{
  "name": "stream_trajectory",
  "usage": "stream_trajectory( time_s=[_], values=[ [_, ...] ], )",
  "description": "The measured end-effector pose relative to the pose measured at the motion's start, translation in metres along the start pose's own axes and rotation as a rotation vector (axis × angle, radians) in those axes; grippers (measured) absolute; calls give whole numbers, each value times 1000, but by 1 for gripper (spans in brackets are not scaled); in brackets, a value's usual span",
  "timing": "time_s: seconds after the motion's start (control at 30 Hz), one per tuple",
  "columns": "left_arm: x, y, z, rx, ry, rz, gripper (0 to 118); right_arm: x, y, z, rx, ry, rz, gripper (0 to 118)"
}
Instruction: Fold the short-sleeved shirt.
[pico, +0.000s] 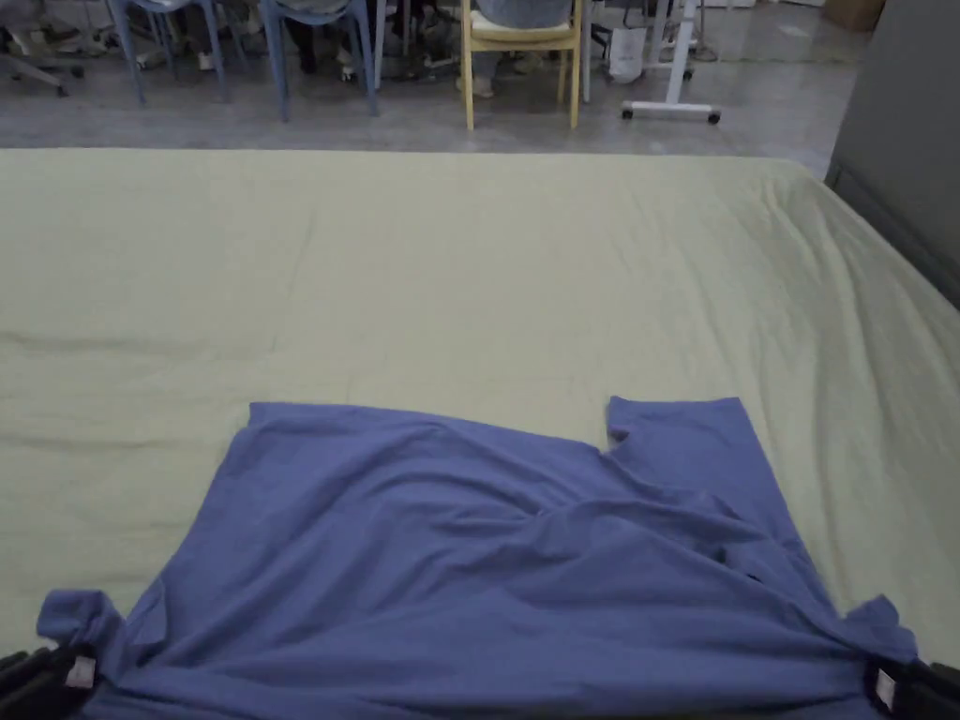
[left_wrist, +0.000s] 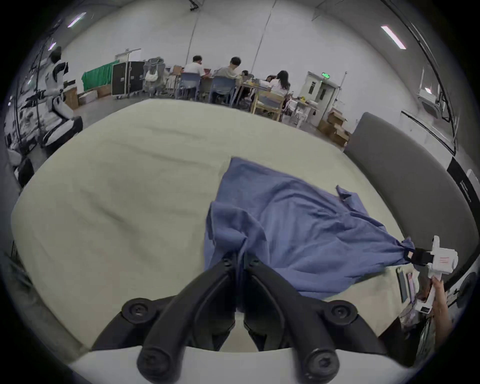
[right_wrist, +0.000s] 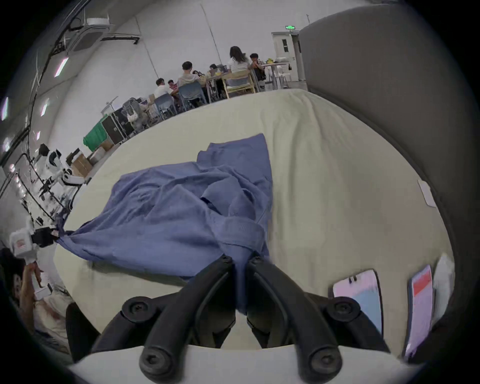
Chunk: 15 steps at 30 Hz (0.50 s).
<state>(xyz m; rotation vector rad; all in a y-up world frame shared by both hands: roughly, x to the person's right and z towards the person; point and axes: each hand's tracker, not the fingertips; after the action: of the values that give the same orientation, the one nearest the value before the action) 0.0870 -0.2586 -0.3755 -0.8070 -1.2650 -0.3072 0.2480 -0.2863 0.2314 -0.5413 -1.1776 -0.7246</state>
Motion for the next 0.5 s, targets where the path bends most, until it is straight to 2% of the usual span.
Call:
stream_trajectory(
  time_s=[0.13,0.17,0.2,0.23,0.27,0.3,0.43,0.5],
  values=[
    [-1,-28,-18,-116,25,9,2,10,-18,-17,-92,-26,7,7],
    [-1,-28,-28,-166,20,46,11,8,-17,-23,-112,-32,14,8],
    [-2,-29,-33,-215,1,81,36,6,-14,-26,-129,-40,25,31],
    [-2,-31,-35,-252,-13,92,61,2,-11,-26,-140,-60,41,67],
    [1,-33,-33,-250,-6,80,76,-2,-9,-26,-166,-82,51,96],
    [4,-32,-28,-249,-3,62,78,-4,-8,-22,-173,-76,51,105],
    [21,-18,28,-181,30,-11,78,-12,7,26,-110,-50,8,105],
    [36,2,66,-64,55,-62,78,-30,23,54,-16,-68,64,103]
  ],
)
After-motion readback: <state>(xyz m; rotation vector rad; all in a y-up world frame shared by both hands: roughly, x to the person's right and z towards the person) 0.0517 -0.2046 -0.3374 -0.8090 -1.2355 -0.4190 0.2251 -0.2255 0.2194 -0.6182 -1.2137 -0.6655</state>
